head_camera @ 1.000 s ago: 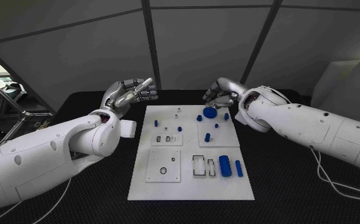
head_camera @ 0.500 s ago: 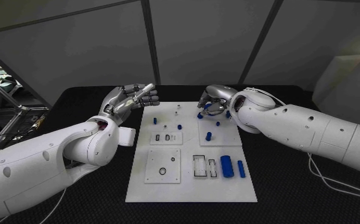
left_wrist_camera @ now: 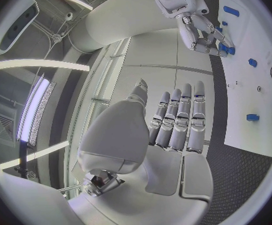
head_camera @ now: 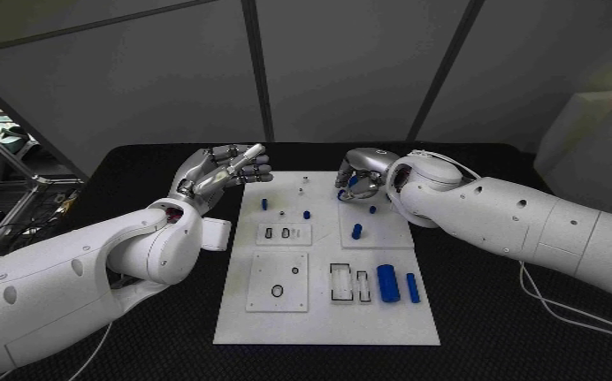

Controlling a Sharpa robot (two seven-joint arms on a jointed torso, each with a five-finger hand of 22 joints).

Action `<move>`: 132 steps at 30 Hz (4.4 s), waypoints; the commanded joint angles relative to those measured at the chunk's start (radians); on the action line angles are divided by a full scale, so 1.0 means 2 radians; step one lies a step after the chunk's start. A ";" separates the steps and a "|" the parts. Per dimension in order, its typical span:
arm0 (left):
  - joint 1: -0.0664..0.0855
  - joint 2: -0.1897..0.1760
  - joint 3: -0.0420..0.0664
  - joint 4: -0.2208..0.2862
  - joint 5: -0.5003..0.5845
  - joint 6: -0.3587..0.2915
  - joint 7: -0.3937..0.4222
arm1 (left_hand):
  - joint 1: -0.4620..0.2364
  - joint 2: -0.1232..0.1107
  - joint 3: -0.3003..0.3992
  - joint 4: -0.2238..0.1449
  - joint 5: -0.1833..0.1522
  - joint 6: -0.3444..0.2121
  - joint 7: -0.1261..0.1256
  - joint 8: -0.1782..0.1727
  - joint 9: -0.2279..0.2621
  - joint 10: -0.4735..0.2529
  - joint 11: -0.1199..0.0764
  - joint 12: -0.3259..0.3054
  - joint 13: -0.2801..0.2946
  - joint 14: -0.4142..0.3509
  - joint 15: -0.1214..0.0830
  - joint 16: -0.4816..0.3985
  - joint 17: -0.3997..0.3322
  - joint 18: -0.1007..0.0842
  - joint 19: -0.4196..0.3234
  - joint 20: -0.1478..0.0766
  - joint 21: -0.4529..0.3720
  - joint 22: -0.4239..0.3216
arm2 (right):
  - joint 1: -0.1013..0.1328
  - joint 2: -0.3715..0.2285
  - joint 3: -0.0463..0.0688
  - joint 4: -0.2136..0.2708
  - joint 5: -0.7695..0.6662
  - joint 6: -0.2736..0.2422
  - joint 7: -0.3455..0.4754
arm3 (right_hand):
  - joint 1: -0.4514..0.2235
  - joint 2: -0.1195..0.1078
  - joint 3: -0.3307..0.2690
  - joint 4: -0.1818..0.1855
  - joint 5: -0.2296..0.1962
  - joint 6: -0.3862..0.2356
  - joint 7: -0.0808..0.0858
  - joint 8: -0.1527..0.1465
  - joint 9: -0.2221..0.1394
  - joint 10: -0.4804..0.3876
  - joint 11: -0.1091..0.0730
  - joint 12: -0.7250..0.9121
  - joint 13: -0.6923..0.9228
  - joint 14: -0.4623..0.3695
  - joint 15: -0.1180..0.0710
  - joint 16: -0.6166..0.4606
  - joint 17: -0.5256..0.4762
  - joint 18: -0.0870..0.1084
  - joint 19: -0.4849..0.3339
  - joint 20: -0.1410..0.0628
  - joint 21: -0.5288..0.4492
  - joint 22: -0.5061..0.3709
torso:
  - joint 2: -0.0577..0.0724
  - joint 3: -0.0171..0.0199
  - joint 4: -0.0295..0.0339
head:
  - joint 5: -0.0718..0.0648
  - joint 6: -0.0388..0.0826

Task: Assemble the parts on the task board

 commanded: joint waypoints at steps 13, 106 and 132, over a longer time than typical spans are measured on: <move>0.001 0.000 0.001 -0.001 -0.004 0.008 -0.002 | -0.001 0.004 -0.002 -0.002 0.000 0.003 0.004 0.000 -0.001 0.003 0.000 -0.003 0.000 -0.002 0.003 -0.004 -0.001 -0.003 -0.002 0.001 -0.003 -0.001 | 0.001 0.003 0.000 -0.005 -0.016 0.015 -0.007 | -0.003 0.009 0.008 0.001 0.004 -0.004 -0.002 -0.002 0.000 0.012 -0.001 0.000 0.002 0.005 0.003 0.031 0.029 -0.011 0.015 -0.001 0.018 0.029 | 0.001 0.0007 0.0018 | -0.001 -0.006; 0.006 0.001 0.001 -0.003 -0.004 0.011 -0.009 | 0.000 0.007 -0.003 -0.006 0.000 0.002 0.004 -0.002 -0.003 0.001 0.002 -0.008 -0.001 -0.002 0.004 -0.009 -0.001 -0.003 -0.003 0.001 -0.005 -0.003 | 0.002 0.103 0.001 -0.098 -0.022 -0.115 0.034 | 0.023 0.017 0.080 0.000 -0.003 0.008 -0.010 -0.002 0.001 0.086 -0.017 -0.001 0.013 0.000 -0.012 0.096 0.085 -0.026 0.054 -0.014 0.062 0.114 | 0.009 -0.0038 0.0159 | 0.004 -0.002; 0.006 0.002 0.001 -0.006 -0.004 0.014 -0.012 | 0.001 0.007 -0.004 -0.008 0.000 0.002 0.004 -0.003 -0.003 0.001 0.002 -0.009 -0.001 -0.002 0.004 -0.010 -0.001 -0.003 -0.003 0.002 -0.005 -0.004 | 0.003 0.116 0.000 -0.118 -0.047 -0.082 -0.003 | 0.011 0.012 0.087 0.003 -0.009 0.009 -0.009 -0.002 0.001 0.075 -0.015 -0.002 0.012 -0.002 -0.009 0.097 0.083 -0.025 0.050 -0.012 0.060 0.109 | 0.009 -0.0043 0.0168 | 0.001 -0.005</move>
